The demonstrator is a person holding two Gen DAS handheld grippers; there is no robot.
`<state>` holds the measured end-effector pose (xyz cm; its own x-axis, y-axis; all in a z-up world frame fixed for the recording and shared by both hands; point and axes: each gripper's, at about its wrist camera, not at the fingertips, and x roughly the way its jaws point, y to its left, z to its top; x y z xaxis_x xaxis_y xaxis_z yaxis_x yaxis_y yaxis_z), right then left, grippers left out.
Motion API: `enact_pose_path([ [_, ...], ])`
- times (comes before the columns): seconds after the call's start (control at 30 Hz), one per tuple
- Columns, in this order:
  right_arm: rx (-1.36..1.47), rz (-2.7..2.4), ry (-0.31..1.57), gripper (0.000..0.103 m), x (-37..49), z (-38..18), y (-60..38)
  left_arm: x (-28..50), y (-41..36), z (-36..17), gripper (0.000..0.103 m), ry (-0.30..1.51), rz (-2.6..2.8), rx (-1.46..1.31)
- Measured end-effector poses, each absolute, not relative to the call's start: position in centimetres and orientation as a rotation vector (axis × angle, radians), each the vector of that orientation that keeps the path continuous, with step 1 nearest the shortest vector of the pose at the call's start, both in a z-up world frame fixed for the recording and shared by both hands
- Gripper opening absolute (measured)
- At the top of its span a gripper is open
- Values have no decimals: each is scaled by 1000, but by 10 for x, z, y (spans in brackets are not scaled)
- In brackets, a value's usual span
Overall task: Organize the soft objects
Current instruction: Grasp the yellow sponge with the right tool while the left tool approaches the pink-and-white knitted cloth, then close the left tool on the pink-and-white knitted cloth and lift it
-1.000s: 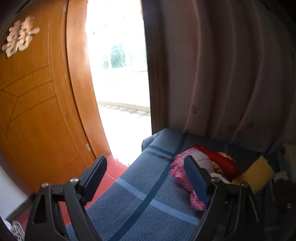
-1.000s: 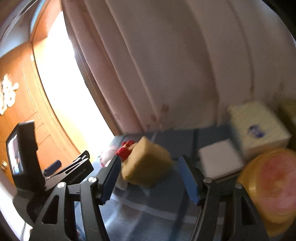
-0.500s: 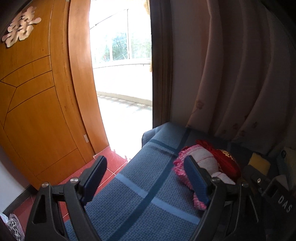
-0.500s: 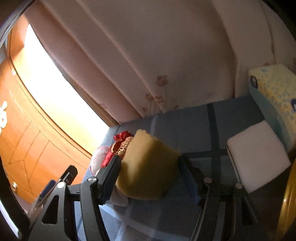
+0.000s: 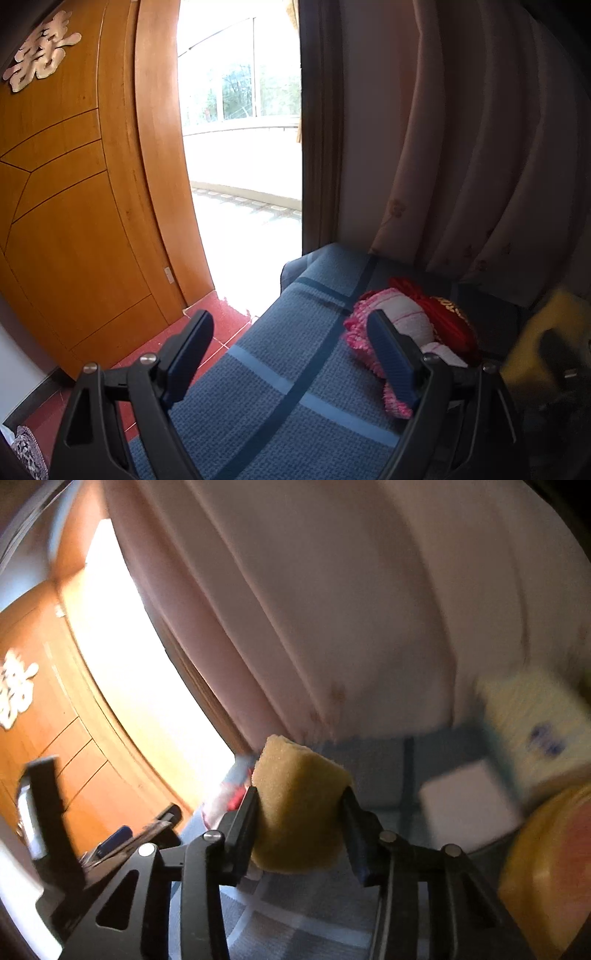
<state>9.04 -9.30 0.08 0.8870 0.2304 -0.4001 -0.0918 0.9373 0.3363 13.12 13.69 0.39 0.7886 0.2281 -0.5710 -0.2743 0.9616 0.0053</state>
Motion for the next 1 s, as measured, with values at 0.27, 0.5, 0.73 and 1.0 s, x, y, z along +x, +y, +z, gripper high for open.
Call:
enact_pose_path([
  [0.27, 169, 134, 334, 45, 49, 11, -94, 126, 113, 8, 86, 560, 158, -29],
  [0.5, 201, 122, 354, 46, 43, 10, -104, 165, 88, -16, 88, 779, 97, 6],
  [0.73, 208, 130, 367, 47, 42, 9, -106, 179, 111, -33, 37, 877, -16, -193],
  [1.0, 174, 107, 302, 47, 32, 16, -102, 148, 127, -19, 34, 730, 3, -296],
])
